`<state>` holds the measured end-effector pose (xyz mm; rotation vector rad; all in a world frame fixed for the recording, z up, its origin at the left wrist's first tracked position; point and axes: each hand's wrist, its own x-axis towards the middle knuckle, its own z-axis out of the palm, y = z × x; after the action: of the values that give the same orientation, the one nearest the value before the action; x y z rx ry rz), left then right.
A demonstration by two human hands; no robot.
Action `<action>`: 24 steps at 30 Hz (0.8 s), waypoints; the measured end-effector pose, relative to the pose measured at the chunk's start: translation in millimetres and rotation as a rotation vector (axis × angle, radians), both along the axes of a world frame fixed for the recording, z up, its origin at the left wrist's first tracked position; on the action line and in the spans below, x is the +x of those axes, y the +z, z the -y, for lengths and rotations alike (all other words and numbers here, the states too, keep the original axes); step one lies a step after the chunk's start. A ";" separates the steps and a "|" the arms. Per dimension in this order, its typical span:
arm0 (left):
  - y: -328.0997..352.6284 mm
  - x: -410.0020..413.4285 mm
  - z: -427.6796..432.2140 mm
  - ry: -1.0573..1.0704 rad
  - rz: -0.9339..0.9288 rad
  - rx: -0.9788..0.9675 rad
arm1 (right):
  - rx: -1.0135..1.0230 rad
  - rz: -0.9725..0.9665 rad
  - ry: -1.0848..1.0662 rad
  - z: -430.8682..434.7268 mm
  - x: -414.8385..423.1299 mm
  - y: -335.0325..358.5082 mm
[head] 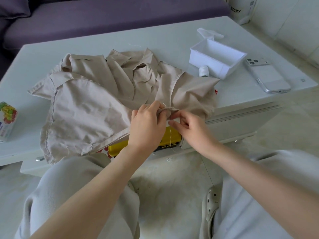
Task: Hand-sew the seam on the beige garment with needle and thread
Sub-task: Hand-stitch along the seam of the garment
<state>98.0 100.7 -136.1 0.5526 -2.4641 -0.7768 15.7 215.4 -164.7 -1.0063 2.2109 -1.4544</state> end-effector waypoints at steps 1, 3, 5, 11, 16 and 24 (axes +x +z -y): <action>-0.1 -0.3 -0.4 -0.010 -0.005 0.012 | 0.002 0.001 -0.001 0.8 -0.8 0.3; -0.8 -0.7 -0.8 -0.039 -0.014 0.027 | 0.005 -0.004 0.001 2.0 -1.7 1.2; -1.7 -1.3 -0.5 -0.050 -0.006 0.029 | 0.017 -0.026 0.008 1.9 -1.0 3.4; -2.6 -1.3 4.7 -0.035 -0.028 0.043 | 0.311 -0.170 0.225 -9.9 6.3 -5.8; -3.1 -0.3 5.8 -0.051 -0.058 0.050 | 0.687 -0.313 0.441 -19.9 14.4 -27.8; -3.7 -1.0 7.5 -0.048 -0.046 0.016 | 0.786 -0.377 0.453 -20.2 6.9 -27.1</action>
<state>97.0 93.2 -139.8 0.4775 -2.4386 -0.8205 22.6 235.6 -191.8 -1.3985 2.2546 -0.1619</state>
